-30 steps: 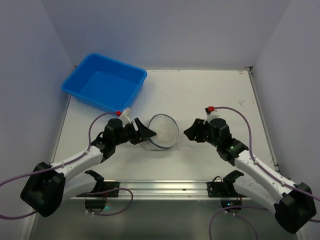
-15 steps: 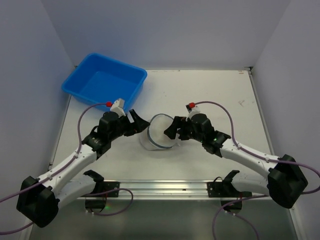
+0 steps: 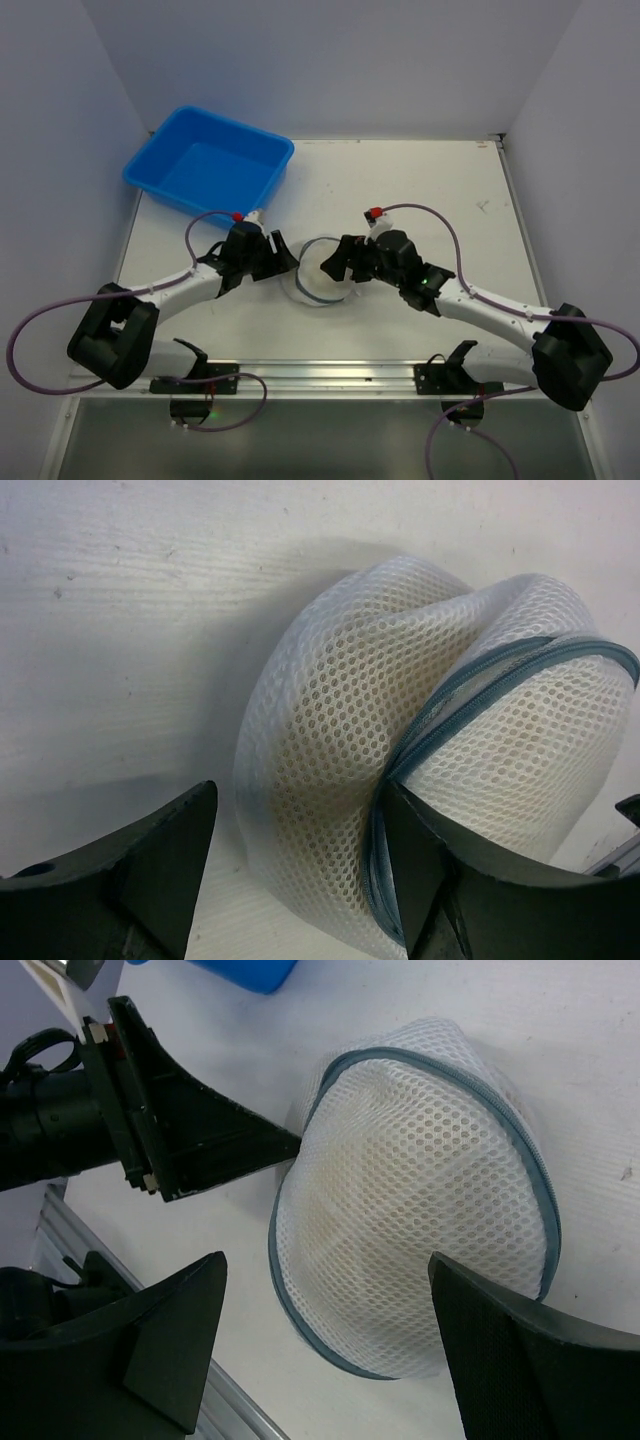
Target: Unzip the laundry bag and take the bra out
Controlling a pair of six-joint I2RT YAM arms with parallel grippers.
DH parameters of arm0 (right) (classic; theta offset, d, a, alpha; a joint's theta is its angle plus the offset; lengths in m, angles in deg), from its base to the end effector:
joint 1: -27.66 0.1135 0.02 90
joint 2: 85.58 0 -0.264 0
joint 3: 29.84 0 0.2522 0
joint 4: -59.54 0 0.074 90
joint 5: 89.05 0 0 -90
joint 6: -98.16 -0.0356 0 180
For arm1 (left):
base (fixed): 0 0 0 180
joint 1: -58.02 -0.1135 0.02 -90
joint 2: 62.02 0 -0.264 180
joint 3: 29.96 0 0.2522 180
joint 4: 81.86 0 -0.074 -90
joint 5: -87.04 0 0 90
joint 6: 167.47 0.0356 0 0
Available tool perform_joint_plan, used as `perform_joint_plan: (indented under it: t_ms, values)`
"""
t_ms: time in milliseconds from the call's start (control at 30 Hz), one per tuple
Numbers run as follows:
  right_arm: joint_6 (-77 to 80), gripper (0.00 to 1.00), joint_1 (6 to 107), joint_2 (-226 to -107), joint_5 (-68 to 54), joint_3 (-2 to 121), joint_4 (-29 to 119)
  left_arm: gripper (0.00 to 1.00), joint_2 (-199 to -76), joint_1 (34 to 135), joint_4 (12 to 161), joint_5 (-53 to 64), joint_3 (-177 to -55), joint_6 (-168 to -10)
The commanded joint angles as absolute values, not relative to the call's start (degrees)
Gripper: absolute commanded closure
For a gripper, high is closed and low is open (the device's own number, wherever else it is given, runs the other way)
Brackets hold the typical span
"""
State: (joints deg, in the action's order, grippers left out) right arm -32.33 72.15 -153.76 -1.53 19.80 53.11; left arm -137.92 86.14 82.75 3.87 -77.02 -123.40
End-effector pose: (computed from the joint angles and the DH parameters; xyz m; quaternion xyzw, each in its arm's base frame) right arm 0.1846 0.1835 0.2321 -0.0410 0.8421 0.3764 0.3839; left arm 0.2229 -0.1239 0.1716 -0.1195 0.9122 -0.2776 0.2769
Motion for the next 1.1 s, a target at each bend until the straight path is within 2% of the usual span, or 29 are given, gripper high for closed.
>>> perform_joint_plan:
  t_ms: [0,167,333,567,667,733,767,867,900,933,967,1067]
  values:
    - [-30.3,0.16,74.3,-152.7,2.5,22.5,51.8,0.3,-140.3,85.8,89.4,4.1,-76.4,-123.9]
    - [-31.9,0.16,75.8,-155.5,8.4,25.1,47.3,0.24,-139.5,85.8,95.7,6.3,-71.2,-126.9]
    - [-37.1,0.16,75.9,-161.5,15.7,26.6,41.9,0.21,-133.4,85.7,95.8,7.3,-67.9,-128.1]
    - [-36.1,0.19,76.0,-167.7,15.3,27.2,44.4,0.16,-126.5,85.8,96.1,9.3,-66.4,-128.8]
    - [-34.5,0.28,76.0,-169.2,14.5,26.6,46.8,0.14,-124.4,85.8,95.4,7.9,-66.0,-128.5]
    - [-33.2,0.4,76.0,-169.9,13.2,26.4,48.6,0.14,-124.7,85.7,93.7,6.4,-66.8,-127.4]
    - [-33.2,0.55,76.0,-170.3,13.1,26.3,48.8,0.13,-125.2,85.7,92.7,6.4,-67.3,-127.1]
    - [-32.1,0.77,76.0,-170.0,11.7,25.7,49.9,0.13,-127.8,85.7,93.3,6.5,-68.2,-126.8]
    - [-31.6,0.9,76.0,-169.5,11.3,25.4,50.5,0.13,-129.7,85.6,93.3,6.1,-68.9,-126.7]
    - [-31.3,0.95,76.0,-169.2,10.7,24.9,50.8,0.13,-130.8,85.7,93.3,5.8,-69.4,-126.5]
    - [-31.0,1.0,76.0,-168.9,10.6,24.7,51.1,0.14,-131.8,85.6,93.1,5.4,-69.8,-126.0]
    - [-30.1,1.0,76.0,-166.5,8.9,23.2,52.7,0.18,-135.6,85.6,94.4,5.5,-71.5,-125.7]
